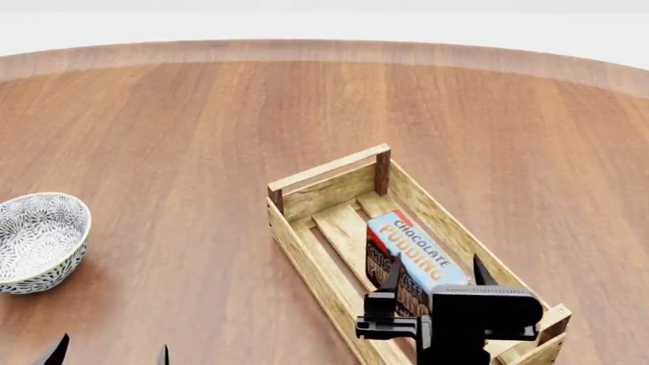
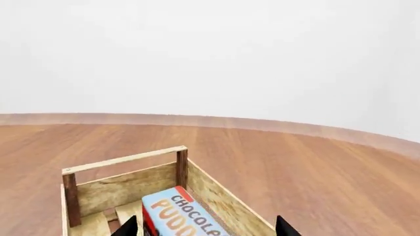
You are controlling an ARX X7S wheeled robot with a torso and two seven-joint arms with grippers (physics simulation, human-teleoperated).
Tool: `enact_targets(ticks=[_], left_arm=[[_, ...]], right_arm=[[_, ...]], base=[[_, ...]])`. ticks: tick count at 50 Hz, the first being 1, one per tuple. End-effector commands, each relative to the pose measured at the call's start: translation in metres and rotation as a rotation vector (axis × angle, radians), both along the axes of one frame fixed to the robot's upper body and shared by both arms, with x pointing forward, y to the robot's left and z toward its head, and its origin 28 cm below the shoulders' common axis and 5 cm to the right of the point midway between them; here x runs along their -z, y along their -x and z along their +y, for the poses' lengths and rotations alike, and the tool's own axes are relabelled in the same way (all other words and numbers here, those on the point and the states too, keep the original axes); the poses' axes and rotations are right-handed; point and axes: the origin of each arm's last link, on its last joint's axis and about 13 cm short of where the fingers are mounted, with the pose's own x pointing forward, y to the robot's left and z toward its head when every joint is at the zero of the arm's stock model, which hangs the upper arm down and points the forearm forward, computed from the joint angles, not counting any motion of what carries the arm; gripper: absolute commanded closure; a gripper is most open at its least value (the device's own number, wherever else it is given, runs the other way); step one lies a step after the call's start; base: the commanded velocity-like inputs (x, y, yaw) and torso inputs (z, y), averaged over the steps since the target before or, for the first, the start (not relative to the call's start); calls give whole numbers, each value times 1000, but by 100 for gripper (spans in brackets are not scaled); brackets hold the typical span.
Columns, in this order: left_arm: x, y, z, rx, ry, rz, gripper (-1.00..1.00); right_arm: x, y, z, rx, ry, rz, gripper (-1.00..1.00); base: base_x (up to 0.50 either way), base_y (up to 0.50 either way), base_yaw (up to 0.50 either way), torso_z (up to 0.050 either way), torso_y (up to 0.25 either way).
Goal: Pick up the chocolate pudding and put it in the tray.
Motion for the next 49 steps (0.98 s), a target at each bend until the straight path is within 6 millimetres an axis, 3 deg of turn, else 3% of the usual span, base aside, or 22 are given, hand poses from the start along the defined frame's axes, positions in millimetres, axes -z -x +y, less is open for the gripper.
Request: enact_targets(ticks=[1, 7, 19, 36, 49], left_arm=[[-10, 6, 2, -12, 11, -35, -100], [-17, 11, 2, -14, 12, -64, -100], [-23, 18, 1, 2, 18, -86, -100], [-29, 25, 0, 14, 18, -107, -100], [-31, 27, 0, 20, 17, -113, -100]], right_arm=[[-32, 25, 2, -34, -73, -142, -100], [-50, 45, 4, -51, -68, -228, -100], [-60, 78, 8, -63, -43, -324, -100], [-66, 100, 13, -92, -43, -375, -100], [-64, 104, 15, -105, -46, -383, -100]], base=[[0, 0, 0, 0, 0], [0, 0, 0, 0, 0], [0, 0, 0, 0, 0], [0, 0, 0, 0, 0], [0, 0, 0, 0, 0]])
